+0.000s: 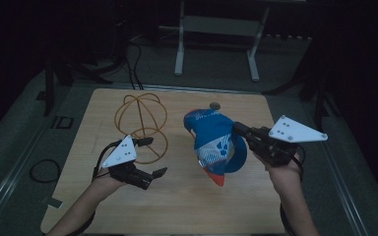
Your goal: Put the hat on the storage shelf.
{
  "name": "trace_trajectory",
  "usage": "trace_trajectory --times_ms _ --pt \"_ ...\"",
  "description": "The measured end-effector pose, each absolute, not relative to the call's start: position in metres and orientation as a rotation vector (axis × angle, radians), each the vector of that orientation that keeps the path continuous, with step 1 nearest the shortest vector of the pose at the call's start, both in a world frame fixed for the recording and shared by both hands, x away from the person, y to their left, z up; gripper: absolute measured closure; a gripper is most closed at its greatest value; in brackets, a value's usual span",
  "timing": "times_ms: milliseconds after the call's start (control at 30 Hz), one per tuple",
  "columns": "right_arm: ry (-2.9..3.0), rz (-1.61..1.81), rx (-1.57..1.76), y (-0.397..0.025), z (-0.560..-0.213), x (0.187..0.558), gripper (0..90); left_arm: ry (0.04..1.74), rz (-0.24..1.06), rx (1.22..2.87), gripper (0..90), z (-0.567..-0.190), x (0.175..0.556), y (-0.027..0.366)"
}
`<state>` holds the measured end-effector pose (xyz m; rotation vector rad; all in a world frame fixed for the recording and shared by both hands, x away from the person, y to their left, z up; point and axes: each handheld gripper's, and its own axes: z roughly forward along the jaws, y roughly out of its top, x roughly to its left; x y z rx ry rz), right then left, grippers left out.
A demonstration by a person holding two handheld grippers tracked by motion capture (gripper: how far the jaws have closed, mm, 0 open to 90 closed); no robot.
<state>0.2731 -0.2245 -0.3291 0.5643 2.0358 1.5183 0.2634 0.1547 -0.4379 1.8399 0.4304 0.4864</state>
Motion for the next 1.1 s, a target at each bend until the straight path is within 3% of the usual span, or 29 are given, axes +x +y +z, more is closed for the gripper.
trace_trajectory --times_ms 700,1100 --pt "2.060 1.553 0.511 -0.134 -0.280 0.333 90.0 0.645 0.583 1.874 5.4 -0.529 0.227 0.206" --pt "2.122 1.538 0.501 -0.058 -0.266 0.367 90.0 0.712 0.630 1.868 5.8 -0.549 0.221 0.227"
